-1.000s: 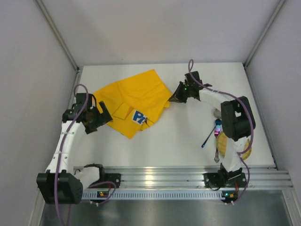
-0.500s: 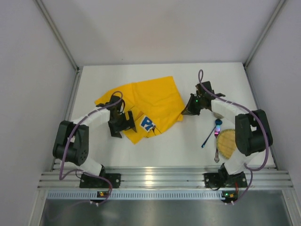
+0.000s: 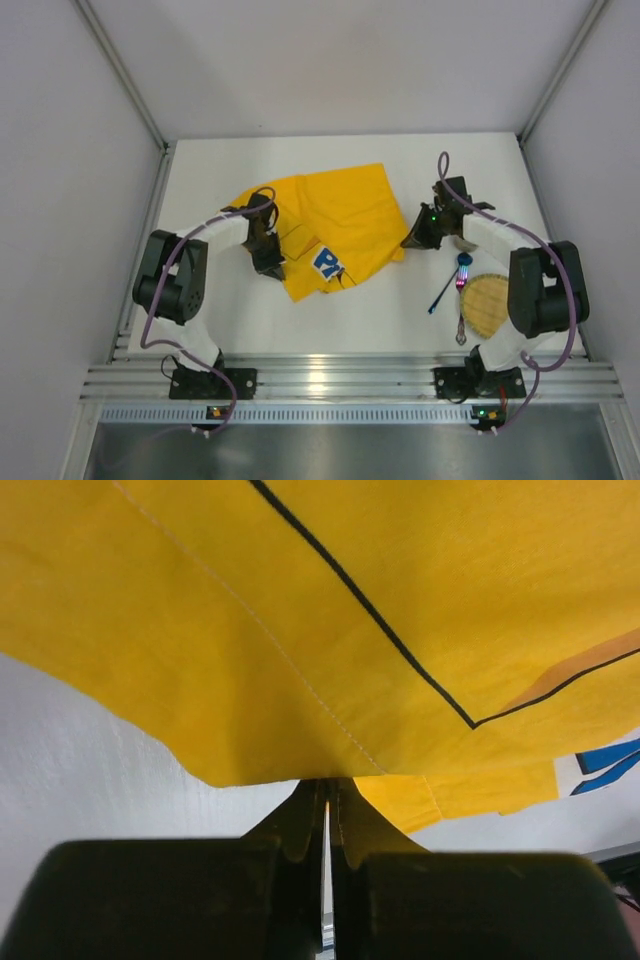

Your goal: Set the dinner table for one person

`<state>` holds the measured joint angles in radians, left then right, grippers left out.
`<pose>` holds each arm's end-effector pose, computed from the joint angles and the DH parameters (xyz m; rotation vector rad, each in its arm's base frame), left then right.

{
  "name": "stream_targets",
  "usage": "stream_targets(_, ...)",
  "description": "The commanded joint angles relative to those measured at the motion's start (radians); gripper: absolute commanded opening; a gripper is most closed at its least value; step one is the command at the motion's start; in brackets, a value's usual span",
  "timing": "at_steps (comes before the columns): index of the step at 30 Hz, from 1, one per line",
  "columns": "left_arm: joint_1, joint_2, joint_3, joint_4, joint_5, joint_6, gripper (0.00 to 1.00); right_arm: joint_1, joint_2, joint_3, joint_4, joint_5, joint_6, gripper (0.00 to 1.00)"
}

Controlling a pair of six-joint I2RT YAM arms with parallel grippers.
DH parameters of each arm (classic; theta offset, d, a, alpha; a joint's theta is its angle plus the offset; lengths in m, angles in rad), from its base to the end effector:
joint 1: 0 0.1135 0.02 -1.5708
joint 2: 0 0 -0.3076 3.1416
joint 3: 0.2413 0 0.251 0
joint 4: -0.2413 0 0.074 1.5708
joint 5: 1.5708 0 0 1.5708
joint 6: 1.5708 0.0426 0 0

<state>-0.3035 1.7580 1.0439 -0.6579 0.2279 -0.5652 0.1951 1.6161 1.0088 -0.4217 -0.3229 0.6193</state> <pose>0.3059 -0.1059 0.1882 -0.3605 3.0044 -0.4411 0.3185 0.0767 0.2329 0.4466 2.6510 0.6970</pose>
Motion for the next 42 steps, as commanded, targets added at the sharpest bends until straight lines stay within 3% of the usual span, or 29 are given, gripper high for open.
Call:
stream_targets(1,0.0,0.034,0.051,-0.023,-0.13,0.066,0.0,-0.02,-0.061,-0.007,-0.025,0.004,-0.032,0.0)
stream_targets(14,0.113,-0.218,-0.028,-0.206,-0.317,0.169,0.0,-0.069,-0.168,-0.113,-0.187,0.15,-0.041,0.0)
stream_targets(22,0.118,-0.203,0.002,-0.259,-0.347,0.169,0.0,-0.068,-0.134,-0.138,-0.238,0.177,-0.061,0.0)
stream_targets(23,0.118,-0.2,0.007,-0.27,-0.36,0.169,0.0,-0.069,-0.127,-0.13,-0.261,0.183,-0.062,0.06)
stream_targets(24,0.118,-0.2,0.016,-0.291,-0.374,0.169,0.0,-0.069,-0.121,-0.113,-0.27,0.188,-0.062,0.18)
stream_targets(25,0.118,-0.203,0.019,-0.301,-0.398,0.168,0.0,-0.069,-0.113,-0.105,-0.281,0.197,-0.066,0.52)
stream_targets(27,0.119,-0.222,0.034,-0.316,-0.412,0.163,0.4,-0.071,-0.114,-0.078,-0.313,0.215,-0.067,0.81)
stream_targets(28,0.121,-0.229,0.047,-0.342,-0.43,0.154,0.66,-0.069,-0.116,-0.067,-0.325,0.235,-0.066,0.89)
stream_targets(29,0.121,-0.235,0.085,-0.359,-0.447,0.145,0.98,-0.069,-0.125,-0.052,-0.339,0.246,-0.073,0.91)
stream_targets(35,0.122,-0.22,0.234,-0.381,-0.414,0.128,0.98,-0.066,-0.185,0.079,-0.399,0.251,-0.102,0.92)
stream_targets(40,0.122,-0.123,0.294,-0.307,-0.325,0.143,0.98,-0.04,-0.165,0.134,-0.29,0.106,-0.098,0.85)
stream_targets(42,0.122,-0.054,0.32,-0.269,-0.286,0.145,0.98,-0.022,-0.122,0.139,-0.182,0.038,-0.081,0.38)
